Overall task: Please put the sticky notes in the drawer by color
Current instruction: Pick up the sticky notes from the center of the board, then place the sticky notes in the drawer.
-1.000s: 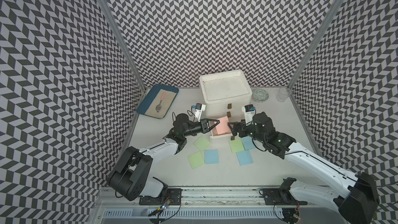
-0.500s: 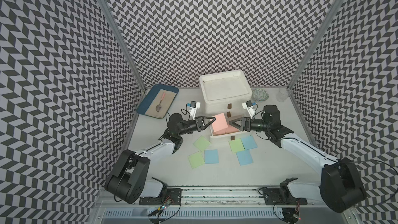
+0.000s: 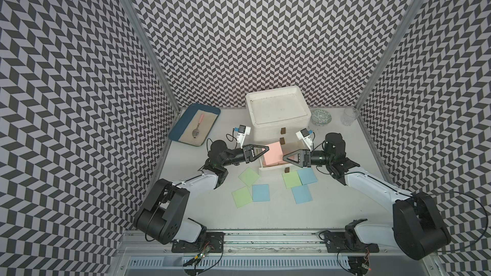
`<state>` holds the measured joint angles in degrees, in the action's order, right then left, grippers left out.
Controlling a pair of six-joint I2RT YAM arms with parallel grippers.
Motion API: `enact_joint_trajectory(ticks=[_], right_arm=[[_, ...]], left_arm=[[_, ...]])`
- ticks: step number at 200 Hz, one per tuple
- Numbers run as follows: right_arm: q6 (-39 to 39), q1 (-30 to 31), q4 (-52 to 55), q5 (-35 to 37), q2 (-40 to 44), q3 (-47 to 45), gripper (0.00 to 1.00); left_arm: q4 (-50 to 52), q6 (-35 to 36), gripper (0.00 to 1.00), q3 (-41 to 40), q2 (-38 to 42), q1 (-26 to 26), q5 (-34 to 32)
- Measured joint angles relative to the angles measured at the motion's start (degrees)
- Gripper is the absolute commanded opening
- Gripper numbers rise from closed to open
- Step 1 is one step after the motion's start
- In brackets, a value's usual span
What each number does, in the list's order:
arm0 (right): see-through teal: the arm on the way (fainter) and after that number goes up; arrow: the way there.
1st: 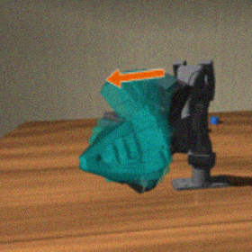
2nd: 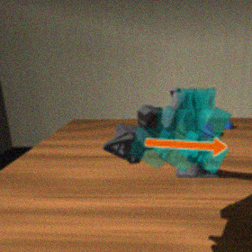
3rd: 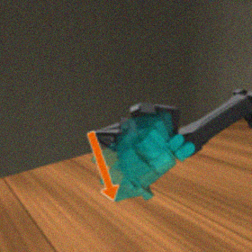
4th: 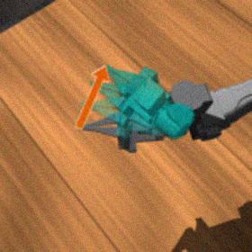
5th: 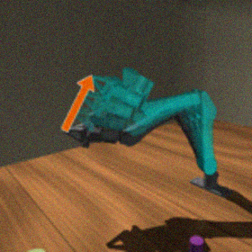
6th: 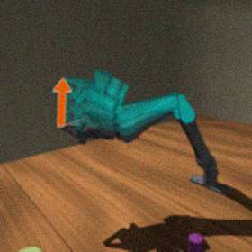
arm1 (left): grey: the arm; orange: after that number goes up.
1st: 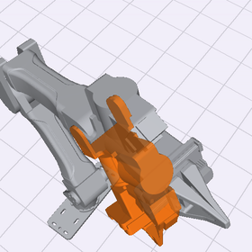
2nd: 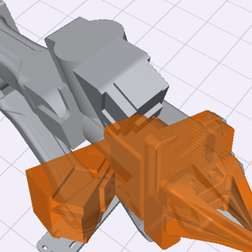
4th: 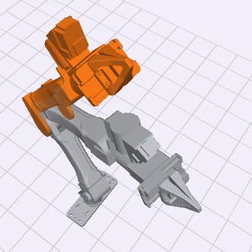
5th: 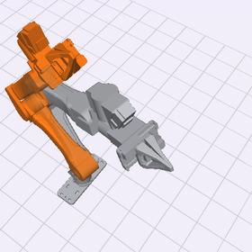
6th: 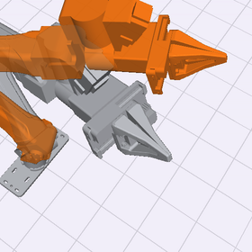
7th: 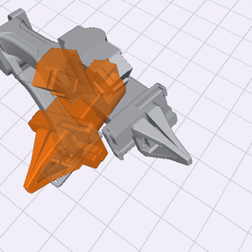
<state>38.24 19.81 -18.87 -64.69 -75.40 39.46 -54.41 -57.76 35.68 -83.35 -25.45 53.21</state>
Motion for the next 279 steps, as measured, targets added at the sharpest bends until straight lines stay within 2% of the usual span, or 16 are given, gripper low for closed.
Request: enact_joint_trajectory(ticks=[24,67,74,86,94,105,161,206,210,214,217,248,279], right_arm=[[0.48,0.04,-1.20,-0.35,-0.46,0.00,0.52],[-0.57,0.04,-0.48,-0.15,-0.72,-0.07,0.12],[-0.59,0.04,-0.37,-0.11,-0.83,-0.07,0.08],[-0.85,0.04,-0.22,-0.07,-1.11,-0.07,0.07],[-0.92,0.04,0.13,0.15,-1.40,-0.07,0.05],[-1.16,0.04,0.79,1.03,-1.77,-0.07,0.05],[-1.44,0.04,3.56,11.47,-4.81,-0.52,0.05],[-2.97,0.02,4.37,20.00,-7.80,-1.05,0.05],[-3.26,0.02,4.44,20.57,-8.28,-1.05,0.05],[-3.39,0.04,4.52,21.03,-8.70,-1.03,0.05],[-3.56,0.02,4.66,21.49,-8.98,-1.03,0.05],[-5.35,0.02,6.73,25.09,-11.28,-0.37,0.05],[-7.50,0.02,8.96,27.89,-12.11,0.90,0.05]], left_arm=[[-0.28,-0.44,0.00,0.57,-0.90,-0.59,0.39],[0.74,1.36,0.00,1.07,-1.55,-0.66,0.48],[0.96,1.55,0.09,1.09,-1.81,-0.61,0.48],[1.60,2.27,0.33,1.09,-2.25,-0.50,0.46],[2.51,2.71,0.41,1.11,-2.47,-0.26,0.44],[4.46,4.35,0.45,1.09,-2.62,0.24,0.02],[13.92,12.68,0.47,-0.63,-2.16,6.03,-6.14],[17.66,21.07,0.48,-4.24,-0.22,6.36,-12.79],[17.64,21.40,0.49,-4.59,-0.20,6.36,-13.05],[17.55,21.77,0.57,-4.96,-0.22,6.36,-13.20],[17.53,22.23,0.58,-5.20,-0.22,6.36,-13.42],[18.82,22.34,0.59,-6.08,0.28,6.36,-17.22],[19.06,22.80,0.59,-8.26,5.09,6.36,-21.11]])
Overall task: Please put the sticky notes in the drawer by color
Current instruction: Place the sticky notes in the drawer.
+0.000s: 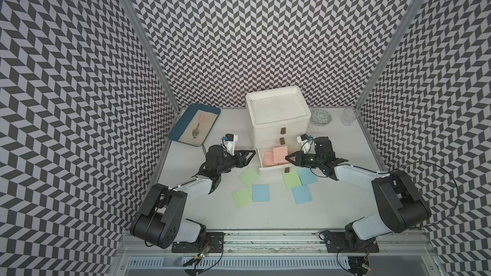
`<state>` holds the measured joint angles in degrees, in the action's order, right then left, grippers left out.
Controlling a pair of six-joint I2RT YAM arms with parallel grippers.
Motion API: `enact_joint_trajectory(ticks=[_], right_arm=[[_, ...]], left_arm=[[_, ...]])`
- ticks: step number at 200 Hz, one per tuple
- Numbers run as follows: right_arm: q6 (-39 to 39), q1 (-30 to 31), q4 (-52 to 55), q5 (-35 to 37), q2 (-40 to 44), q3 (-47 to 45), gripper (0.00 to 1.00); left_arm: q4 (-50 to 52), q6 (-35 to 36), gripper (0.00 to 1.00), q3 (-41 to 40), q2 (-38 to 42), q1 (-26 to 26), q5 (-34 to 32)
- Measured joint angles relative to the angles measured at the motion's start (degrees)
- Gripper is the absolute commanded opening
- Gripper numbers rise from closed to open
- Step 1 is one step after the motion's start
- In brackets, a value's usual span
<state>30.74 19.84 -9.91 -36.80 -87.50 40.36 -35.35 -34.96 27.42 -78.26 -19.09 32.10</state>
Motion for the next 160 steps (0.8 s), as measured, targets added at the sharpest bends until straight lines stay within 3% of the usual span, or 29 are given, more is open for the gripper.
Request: enact_joint_trajectory(ticks=[70,105,125,160], right_arm=[[-3.78,0.02,3.69,4.87,-1.99,2.71,0.10],[-5.62,0.81,6.10,7.04,-2.29,3.78,0.25],[-6.38,1.14,6.80,7.91,-2.27,4.33,0.38],[-7.45,1.38,8.96,10.56,0.33,4.48,0.50]], left_arm=[[0.79,2.14,0.58,-2.05,5.22,0.00,-5.33],[0.79,2.43,0.58,-2.27,5.22,0.00,-5.49],[0.76,2.43,0.58,-2.27,5.22,0.00,-5.44],[0.76,2.58,0.58,-2.27,5.20,0.00,-5.49]])
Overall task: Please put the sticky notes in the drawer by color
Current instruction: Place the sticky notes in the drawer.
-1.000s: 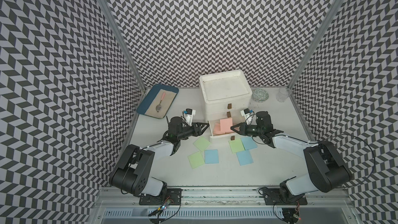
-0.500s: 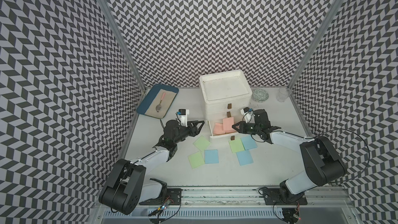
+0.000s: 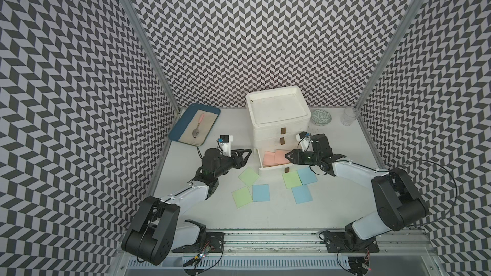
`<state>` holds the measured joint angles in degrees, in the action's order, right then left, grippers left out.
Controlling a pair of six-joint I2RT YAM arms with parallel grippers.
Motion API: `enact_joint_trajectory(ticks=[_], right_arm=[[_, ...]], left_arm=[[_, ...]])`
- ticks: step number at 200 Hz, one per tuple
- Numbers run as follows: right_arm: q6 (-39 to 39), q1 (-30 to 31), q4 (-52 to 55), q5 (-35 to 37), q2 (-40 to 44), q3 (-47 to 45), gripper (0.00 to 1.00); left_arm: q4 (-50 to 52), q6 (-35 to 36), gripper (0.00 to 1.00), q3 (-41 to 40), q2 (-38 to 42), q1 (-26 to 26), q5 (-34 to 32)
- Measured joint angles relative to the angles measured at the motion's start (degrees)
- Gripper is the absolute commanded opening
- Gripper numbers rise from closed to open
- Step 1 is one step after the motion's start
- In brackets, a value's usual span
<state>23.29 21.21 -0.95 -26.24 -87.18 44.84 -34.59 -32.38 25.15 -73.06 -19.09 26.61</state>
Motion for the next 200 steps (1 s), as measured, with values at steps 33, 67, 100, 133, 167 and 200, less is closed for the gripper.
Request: enact_joint_trajectory(ticks=[33,67,100,133,167,200], right_arm=[[-1.40,0.37,2.32,7.41,11.56,-1.64,0.53],[-1.31,6.71,1.92,15.32,23.67,-7.26,0.52],[1.25,14.51,1.14,19.61,27.21,-17.79,0.51],[4.70,16.15,0.24,21.16,26.86,-24.70,0.51],[6.78,17.20,-4.72,21.49,24.15,-25.40,0.51],[6.80,17.68,-7.87,21.55,21.46,-23.89,0.51]], left_arm=[[-0.09,0.20,0.58,-0.04,0.00,0.00,0.07],[-0.24,0.48,0.59,-0.07,-1.01,0.00,-0.20],[2.14,-0.42,0.58,1.81,-3.69,0.00,-1.99],[6.21,-2.08,0.59,6.62,-4.22,0.00,-5.97],[10.97,-3.17,0.59,13.51,-4.22,-0.07,-9.90],[16.59,-2.58,0.59,23.87,-4.26,-1.31,-15.45]])
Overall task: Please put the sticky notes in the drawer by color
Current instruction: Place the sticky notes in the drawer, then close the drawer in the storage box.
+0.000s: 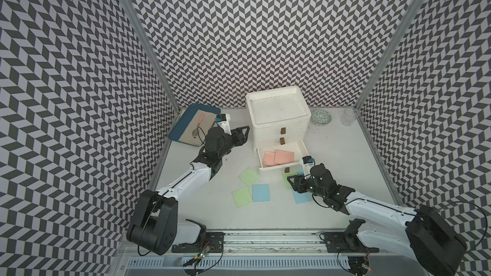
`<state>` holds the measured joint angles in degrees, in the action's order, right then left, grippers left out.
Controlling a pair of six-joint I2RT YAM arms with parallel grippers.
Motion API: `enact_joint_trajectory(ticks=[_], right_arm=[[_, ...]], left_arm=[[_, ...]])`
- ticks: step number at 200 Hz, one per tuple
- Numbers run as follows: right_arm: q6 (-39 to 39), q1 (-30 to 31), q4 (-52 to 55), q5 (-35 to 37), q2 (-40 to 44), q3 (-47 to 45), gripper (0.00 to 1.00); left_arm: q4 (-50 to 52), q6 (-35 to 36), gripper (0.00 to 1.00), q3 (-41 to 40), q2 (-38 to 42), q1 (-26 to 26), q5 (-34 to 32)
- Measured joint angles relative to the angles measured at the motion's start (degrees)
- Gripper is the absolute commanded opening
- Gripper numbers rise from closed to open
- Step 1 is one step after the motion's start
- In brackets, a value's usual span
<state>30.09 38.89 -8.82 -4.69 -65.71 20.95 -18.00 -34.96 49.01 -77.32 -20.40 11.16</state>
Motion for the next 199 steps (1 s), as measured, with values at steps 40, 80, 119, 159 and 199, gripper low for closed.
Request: enact_joint_trajectory(ticks=[40,80,119,159,199], right_arm=[[0.02,0.07,-1.99,0.07,-1.33,0.92,0.51],[0.42,0.09,-3.37,0.33,-1.95,0.92,0.51],[0.61,0.13,-4.83,0.39,-4.22,1.11,0.52],[1.05,0.26,-6.82,0.59,-6.99,1.73,0.51],[1.90,0.31,-12.24,3.78,-8.57,1.73,0.50]], left_arm=[[6.34,1.29,0.59,15.56,-5.38,-0.63,-3.65],[14.25,2.58,0.57,23.98,-13.92,-1.60,-4.33],[18.99,3.45,0.56,26.16,-17.25,-2.25,-4.44],[19.54,3.69,0.54,26.45,-17.25,-2.78,-3.82],[18.86,3.87,0.55,25.86,-17.07,-2.84,-3.82]])
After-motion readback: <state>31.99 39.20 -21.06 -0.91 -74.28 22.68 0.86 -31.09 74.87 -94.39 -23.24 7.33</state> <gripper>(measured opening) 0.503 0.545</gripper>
